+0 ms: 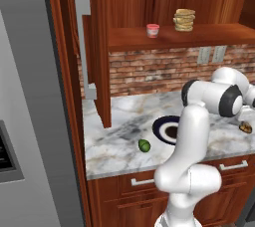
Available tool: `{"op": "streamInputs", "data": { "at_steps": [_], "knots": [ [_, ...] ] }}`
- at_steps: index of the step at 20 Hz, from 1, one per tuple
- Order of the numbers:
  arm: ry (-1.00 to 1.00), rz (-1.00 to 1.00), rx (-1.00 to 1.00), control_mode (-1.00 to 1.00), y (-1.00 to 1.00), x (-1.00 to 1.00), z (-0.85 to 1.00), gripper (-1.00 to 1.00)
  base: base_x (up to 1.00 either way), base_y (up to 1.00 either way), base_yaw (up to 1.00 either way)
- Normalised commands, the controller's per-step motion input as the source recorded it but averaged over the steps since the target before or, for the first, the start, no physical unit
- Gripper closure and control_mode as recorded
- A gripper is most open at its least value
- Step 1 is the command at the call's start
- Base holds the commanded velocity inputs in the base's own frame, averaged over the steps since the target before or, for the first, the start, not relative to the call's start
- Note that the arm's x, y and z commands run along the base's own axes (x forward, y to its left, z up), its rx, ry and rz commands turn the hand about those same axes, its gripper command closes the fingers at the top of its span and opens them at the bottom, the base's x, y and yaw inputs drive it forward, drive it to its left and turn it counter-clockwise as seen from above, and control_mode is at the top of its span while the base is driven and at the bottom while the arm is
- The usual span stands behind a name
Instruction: Pick the avocado and bread from the counter and place them on the plate. Then pick the jam from the cabinet and place it next to the plate. Lastly close the cabinet door.
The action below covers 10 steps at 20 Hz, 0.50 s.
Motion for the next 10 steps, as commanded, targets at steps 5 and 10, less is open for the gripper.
{"op": "streamInputs", "data": {
  "at_steps": [5,10],
  "knots": [
    [0.01,0.04,0.00,-1.00,-0.01,0.15,-0.13,-1.00,0.00,0.00,0.00],
    [0.03,0.13,-0.01,-1.00,0.00,0.03,-0.18,-1.00,0.00,0.00,0.00]
  ]
}}
